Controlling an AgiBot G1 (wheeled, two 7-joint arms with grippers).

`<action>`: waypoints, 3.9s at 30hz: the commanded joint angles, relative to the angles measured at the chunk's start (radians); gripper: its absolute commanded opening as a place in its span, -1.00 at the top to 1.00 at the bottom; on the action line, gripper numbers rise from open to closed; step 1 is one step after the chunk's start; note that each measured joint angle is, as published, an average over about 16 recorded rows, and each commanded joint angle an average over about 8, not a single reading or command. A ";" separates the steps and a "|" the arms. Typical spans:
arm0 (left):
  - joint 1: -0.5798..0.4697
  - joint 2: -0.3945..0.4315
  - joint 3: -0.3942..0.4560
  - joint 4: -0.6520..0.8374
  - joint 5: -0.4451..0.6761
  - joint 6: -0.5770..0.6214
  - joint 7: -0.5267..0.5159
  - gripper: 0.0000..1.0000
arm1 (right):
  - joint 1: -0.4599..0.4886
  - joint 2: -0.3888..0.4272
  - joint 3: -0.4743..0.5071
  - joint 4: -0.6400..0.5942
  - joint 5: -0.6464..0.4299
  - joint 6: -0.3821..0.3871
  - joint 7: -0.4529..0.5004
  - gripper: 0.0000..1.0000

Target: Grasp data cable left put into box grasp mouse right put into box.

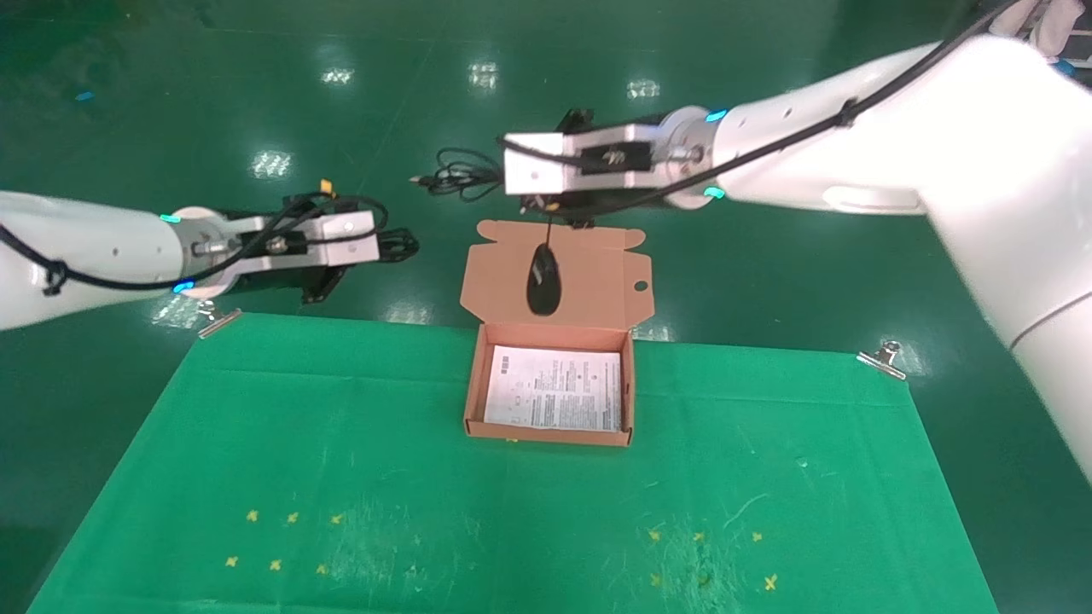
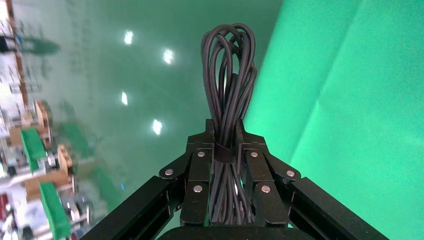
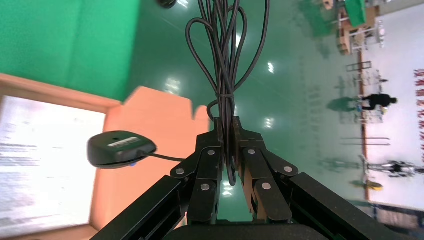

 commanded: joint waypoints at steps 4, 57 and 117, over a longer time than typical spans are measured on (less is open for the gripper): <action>0.018 -0.036 0.008 -0.047 0.075 0.051 -0.086 1.00 | -0.032 -0.005 -0.078 0.015 0.048 0.038 0.024 1.00; 0.052 -0.044 0.018 -0.146 0.152 0.112 -0.198 1.00 | -0.148 0.020 -0.428 -0.123 0.383 0.191 0.254 -1.00; 0.029 0.269 0.265 0.255 -0.329 -0.458 0.167 -1.00 | 0.062 0.618 -0.488 0.535 0.063 0.223 0.623 -1.00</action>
